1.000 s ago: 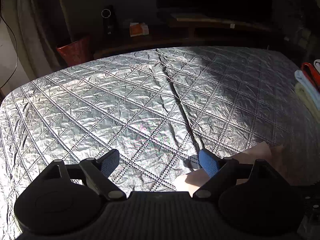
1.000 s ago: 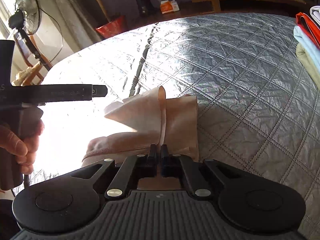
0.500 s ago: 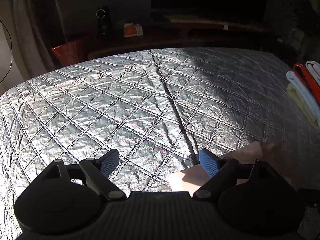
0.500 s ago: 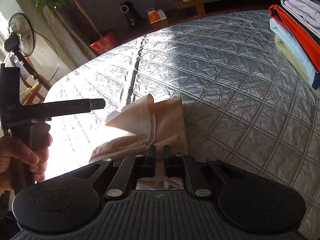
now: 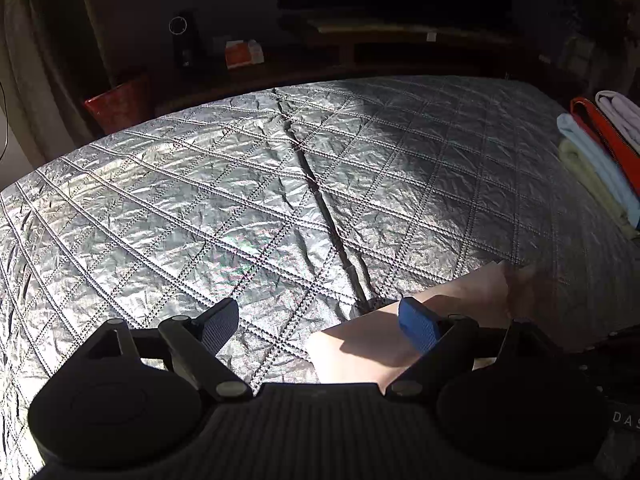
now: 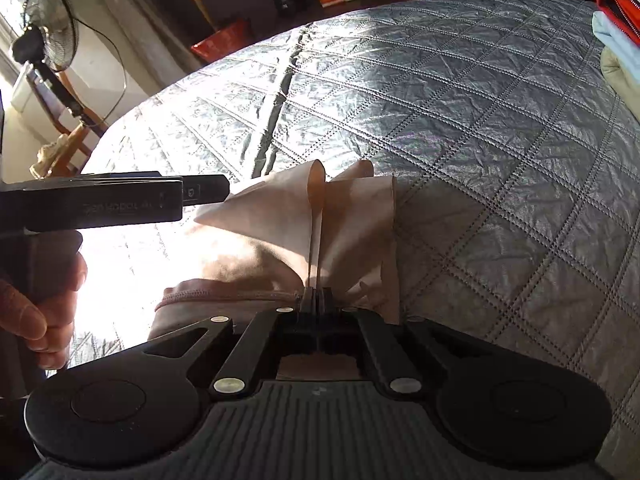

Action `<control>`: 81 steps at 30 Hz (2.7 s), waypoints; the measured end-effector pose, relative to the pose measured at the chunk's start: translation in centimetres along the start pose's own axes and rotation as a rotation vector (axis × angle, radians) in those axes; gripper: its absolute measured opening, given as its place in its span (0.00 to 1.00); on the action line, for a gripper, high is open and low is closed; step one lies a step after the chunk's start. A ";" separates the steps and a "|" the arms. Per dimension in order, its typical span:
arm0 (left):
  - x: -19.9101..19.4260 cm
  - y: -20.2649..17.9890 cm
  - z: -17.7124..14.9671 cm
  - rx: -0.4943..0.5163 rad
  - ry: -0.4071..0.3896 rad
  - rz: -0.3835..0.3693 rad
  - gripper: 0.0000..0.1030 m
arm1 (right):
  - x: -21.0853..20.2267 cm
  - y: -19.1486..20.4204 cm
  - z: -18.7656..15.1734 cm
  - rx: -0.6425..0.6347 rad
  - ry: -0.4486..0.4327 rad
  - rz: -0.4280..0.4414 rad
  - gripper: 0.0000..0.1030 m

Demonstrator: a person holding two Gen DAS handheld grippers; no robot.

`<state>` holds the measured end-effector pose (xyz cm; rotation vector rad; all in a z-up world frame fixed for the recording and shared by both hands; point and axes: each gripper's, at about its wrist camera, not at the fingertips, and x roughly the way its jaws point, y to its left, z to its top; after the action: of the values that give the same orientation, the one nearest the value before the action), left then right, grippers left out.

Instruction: Fold clothes

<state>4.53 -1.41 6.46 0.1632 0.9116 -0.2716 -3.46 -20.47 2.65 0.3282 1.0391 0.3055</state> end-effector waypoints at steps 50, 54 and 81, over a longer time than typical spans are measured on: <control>2.0 0.5 -4.7 0.030 0.131 -0.152 1.00 | 5.3 -6.2 5.1 0.374 0.289 0.476 0.61; 2.0 0.4 -4.8 0.044 0.130 -0.153 1.00 | 5.8 -6.1 4.4 0.375 0.294 0.466 0.42; 0.8 2.4 -2.6 -0.051 0.066 -0.153 0.93 | 2.9 -6.3 -1.1 0.576 0.075 0.524 0.16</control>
<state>3.74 1.39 4.33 0.0550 0.9979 -0.3864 -2.44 -24.92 -2.70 1.1237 1.0924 0.4864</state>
